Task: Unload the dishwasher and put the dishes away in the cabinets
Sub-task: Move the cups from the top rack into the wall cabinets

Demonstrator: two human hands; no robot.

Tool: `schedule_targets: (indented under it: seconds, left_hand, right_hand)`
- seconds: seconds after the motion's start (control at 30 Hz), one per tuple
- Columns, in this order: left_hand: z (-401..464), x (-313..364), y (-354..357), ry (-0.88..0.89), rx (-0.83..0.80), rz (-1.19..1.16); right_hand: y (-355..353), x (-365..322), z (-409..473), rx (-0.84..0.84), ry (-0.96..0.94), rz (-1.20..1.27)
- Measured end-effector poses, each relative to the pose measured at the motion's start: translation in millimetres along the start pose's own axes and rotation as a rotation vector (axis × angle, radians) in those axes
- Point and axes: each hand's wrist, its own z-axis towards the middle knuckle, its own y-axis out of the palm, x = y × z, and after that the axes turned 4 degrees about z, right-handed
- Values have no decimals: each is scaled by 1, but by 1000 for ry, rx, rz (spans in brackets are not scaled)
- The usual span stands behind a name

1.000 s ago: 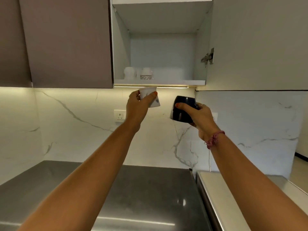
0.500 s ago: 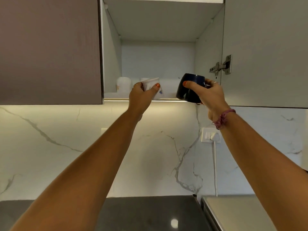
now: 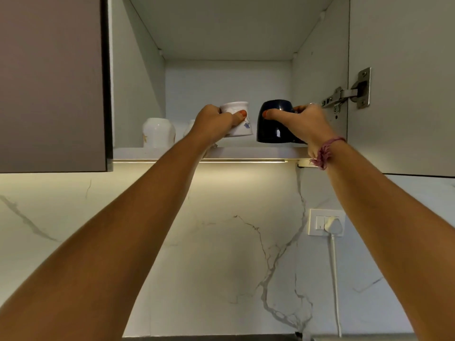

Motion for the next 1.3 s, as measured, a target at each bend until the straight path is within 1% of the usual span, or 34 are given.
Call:
schedule_targets:
  seconds: [0.1, 0.23, 0.37, 0.6, 0.7, 0.8, 0.93, 1.13, 1.3]
  left_hand:
    - [4, 1, 7, -12, -41, 110]
    - [4, 2, 9, -19, -61, 232]
    - [4, 3, 9, -19, -94, 313]
    - [4, 5, 8, -4, -160, 367]
    - [2, 4, 10, 22, -149, 408]
    - [-1, 4, 17, 56, -100, 487]
    - [-7, 6, 25, 115, -18, 642]
    - [-35, 7, 29, 267, 89, 622]
    - [-68, 9, 30, 384, 118, 534]
  right_hand:
    - [-4, 8, 10, -57, 10, -133]
    - [-16, 12, 22, -104, 36, -215]
    - [-28, 16, 29, -175, 82, -218]
    - [-29, 19, 29, -216, 73, -229]
    - [-23, 19, 26, -182, 29, -272]
    - [-22, 18, 18, -156, -37, -371]
    - [-23, 19, 2, -23, -138, -465]
    - [-34, 25, -37, 69, -239, -311]
    - [-50, 23, -77, 92, -242, -211]
